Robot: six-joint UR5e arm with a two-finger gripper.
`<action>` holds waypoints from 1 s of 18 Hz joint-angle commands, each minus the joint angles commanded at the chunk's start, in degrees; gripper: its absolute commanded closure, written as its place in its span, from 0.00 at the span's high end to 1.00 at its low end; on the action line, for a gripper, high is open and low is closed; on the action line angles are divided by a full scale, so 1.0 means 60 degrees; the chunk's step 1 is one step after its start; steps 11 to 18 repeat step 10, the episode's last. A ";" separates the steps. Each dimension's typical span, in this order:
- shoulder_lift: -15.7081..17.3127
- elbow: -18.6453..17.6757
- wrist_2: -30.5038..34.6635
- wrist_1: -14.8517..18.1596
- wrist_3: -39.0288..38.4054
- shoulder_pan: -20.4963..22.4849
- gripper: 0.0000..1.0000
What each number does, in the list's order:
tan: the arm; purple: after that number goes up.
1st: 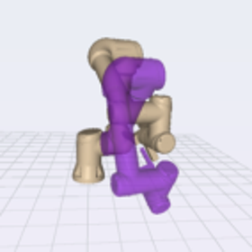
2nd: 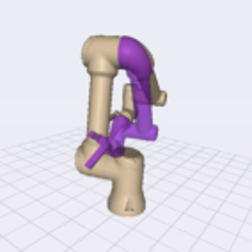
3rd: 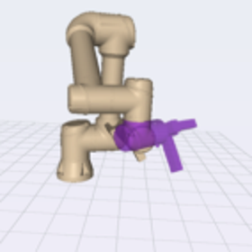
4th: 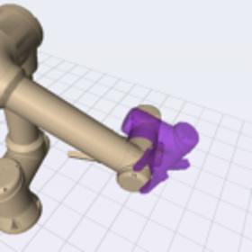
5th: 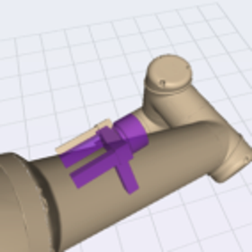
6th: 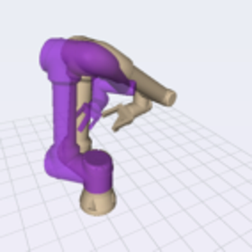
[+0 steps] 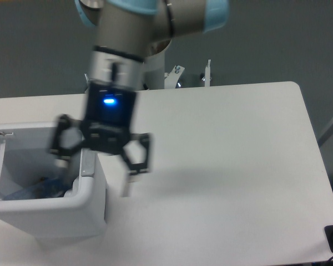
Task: Place the trash in the trash can
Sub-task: 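Open the gripper to release the bottle into the bin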
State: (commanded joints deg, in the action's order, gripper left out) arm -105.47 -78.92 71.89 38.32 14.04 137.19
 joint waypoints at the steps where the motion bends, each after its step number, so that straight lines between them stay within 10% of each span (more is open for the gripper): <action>1: 0.0000 -0.0189 0.0016 -0.0014 0.0409 0.0190 1.00; 10: 0.0949 -0.0498 0.2243 0.3264 0.4282 0.0646 1.00; 18: 0.0949 -0.0498 0.2243 0.3264 0.4282 0.0646 1.00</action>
